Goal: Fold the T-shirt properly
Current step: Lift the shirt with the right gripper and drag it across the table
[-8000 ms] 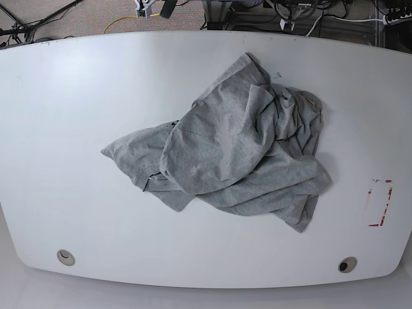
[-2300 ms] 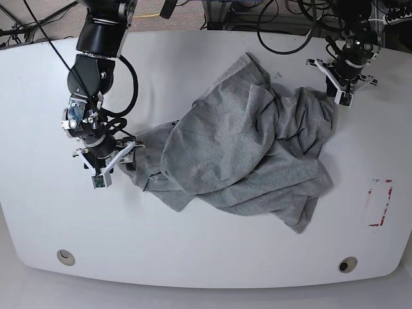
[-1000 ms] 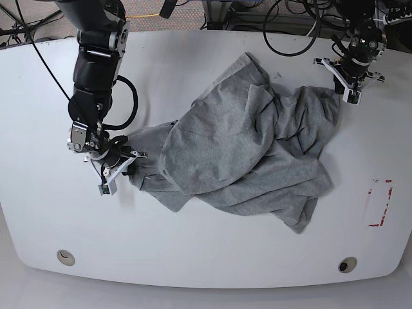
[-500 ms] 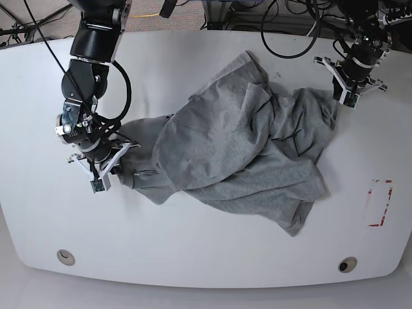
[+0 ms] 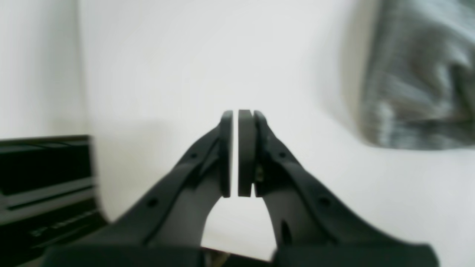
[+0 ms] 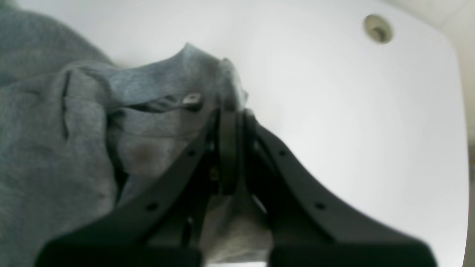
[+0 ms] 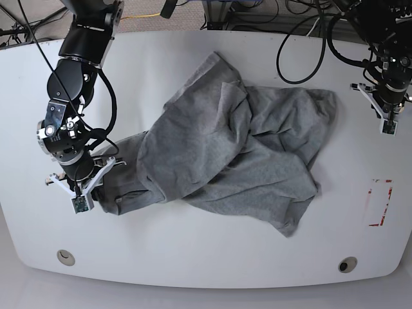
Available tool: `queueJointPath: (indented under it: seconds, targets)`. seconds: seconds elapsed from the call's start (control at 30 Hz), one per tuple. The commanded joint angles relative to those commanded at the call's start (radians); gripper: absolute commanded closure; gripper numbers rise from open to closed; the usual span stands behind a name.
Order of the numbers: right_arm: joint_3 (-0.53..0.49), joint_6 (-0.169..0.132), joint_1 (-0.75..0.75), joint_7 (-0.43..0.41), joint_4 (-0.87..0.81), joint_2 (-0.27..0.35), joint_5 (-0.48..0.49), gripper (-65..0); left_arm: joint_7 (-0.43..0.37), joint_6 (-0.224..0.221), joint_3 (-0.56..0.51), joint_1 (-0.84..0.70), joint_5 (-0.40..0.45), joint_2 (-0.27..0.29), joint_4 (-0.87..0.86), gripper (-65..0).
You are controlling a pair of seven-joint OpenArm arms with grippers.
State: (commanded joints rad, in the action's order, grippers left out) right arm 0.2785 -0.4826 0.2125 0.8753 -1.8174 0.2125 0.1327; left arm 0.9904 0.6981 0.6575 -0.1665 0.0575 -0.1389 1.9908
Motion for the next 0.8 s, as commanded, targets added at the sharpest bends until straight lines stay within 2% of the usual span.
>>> queueJointPath:
  seconds: [0.07, 0.1, 0.37, 0.47, 0.63, 0.8]
  targets:
    - [0.000, 0.000, -0.005, 0.000, 0.002, 0.000, 0.000, 0.0, 0.009, 0.000, -0.025, -0.002, -0.002, -0.008, 0.000, -5.3]
    - [0.000, 0.000, -0.006, 0.000, 0.002, -0.002, 0.000, 0.0, 0.008, 0.000, -0.028, -0.003, -0.002, 0.000, -0.002, -9.9]
    - [0.000, 0.000, -0.020, 0.000, 0.021, -0.035, -0.003, 0.0, 0.005, 0.000, -0.046, -0.029, -0.003, 0.103, -0.009, -40.6]
    - [0.000, 0.000, -0.021, 0.000, 0.021, -0.035, -0.003, 0.0, 0.005, 0.000, -0.089, -0.029, -0.003, 0.115, -0.017, -44.0]
    - [0.000, 0.000, -0.021, 0.000, 0.021, -0.035, -0.002, 0.0, 0.003, 0.000, -0.164, -0.023, -0.003, 0.117, -0.074, -44.0]
    - [0.002, 0.000, -0.021, 0.000, 0.021, -0.035, -0.003, 0.0, -0.008, 0.000, -0.186, -0.021, -0.003, 0.117, -0.147, -44.0]
